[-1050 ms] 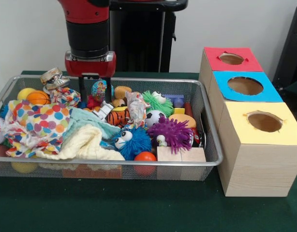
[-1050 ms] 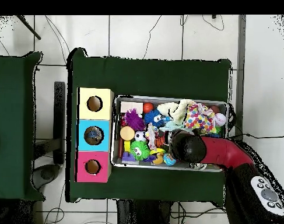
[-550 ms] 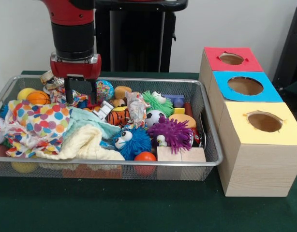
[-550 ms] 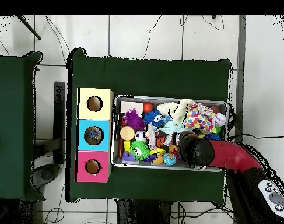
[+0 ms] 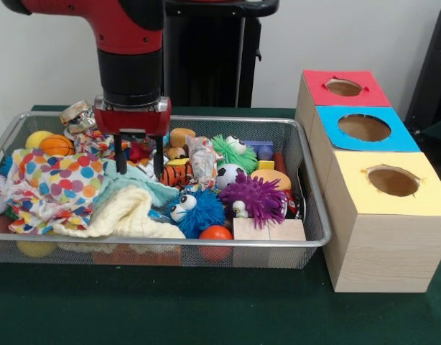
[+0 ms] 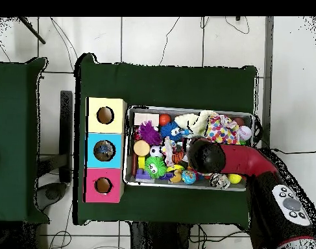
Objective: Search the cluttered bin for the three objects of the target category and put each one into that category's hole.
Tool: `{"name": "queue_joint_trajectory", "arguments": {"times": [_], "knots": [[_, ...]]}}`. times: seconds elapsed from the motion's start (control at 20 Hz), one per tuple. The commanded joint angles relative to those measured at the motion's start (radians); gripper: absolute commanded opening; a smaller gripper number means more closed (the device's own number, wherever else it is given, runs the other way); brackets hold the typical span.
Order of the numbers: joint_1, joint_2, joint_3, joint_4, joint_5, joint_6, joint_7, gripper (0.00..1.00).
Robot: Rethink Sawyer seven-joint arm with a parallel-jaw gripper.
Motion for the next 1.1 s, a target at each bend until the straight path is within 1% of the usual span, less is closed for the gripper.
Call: {"name": "queue_joint_trajectory", "arguments": {"times": [0.05,0.25,0.55,0.75,0.9,1.1], "knots": [[0.031,0.036,0.012,-0.08,-0.004,-0.004,0.067,1.0],[0.036,0.043,0.013,-0.087,0.0,-0.002,0.062,1.0],[0.029,0.15,0.022,-0.154,-0.022,-0.078,0.058,1.0],[0.022,0.2,0.028,-0.194,-0.035,-0.109,0.046,1.0],[0.019,0.22,0.033,-0.214,-0.034,-0.115,0.036,1.0],[0.026,0.224,0.029,-0.221,-0.03,-0.113,0.036,1.0]]}}
